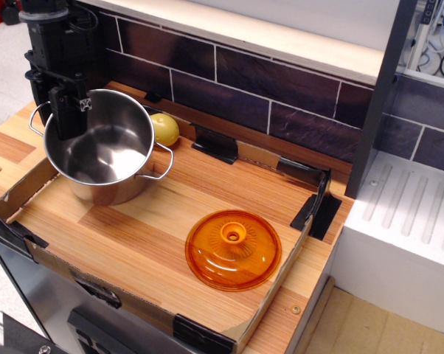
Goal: Upright metal pot
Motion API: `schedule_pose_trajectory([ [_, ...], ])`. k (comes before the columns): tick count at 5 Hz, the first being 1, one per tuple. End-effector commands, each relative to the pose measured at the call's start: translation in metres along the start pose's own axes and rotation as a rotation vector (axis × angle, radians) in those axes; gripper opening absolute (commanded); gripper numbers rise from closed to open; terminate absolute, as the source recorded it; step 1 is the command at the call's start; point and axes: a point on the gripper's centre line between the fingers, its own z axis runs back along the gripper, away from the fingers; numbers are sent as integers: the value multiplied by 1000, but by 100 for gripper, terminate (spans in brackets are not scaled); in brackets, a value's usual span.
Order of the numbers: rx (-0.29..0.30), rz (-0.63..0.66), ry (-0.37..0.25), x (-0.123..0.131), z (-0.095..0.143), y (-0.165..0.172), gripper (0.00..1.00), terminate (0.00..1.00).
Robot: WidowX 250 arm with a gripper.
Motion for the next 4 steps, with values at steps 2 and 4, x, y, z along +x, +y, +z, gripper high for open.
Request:
schedule_pose_trajectory([
  [2, 202, 30, -181, -10, 11, 23, 100, 0],
  [4, 296, 16, -222, -13, 17, 25, 100, 0],
])
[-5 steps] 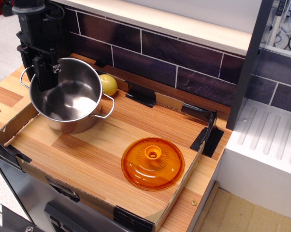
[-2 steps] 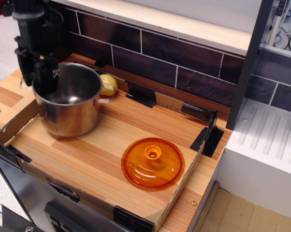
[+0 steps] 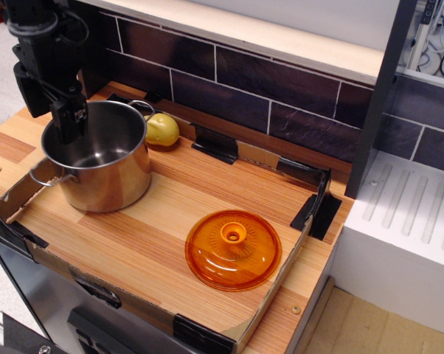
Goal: Upright metal pot
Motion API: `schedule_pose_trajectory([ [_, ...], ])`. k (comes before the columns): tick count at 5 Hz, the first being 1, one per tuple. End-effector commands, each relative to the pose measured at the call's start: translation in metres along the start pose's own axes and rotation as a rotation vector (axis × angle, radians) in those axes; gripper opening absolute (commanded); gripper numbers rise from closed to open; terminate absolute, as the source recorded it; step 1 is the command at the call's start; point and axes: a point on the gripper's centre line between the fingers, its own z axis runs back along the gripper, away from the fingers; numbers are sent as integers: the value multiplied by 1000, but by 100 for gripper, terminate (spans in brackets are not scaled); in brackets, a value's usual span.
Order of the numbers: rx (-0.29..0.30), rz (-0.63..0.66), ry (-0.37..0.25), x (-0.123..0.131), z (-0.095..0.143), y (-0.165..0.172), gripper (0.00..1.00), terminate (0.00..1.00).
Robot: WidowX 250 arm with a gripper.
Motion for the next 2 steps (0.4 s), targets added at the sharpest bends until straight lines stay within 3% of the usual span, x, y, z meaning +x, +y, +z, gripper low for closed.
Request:
schedule_pose_trajectory([
  [1, 162, -9, -101, -13, 36, 14, 100, 0],
  [2, 198, -5, -116, -17, 51, 14, 100, 100],
])
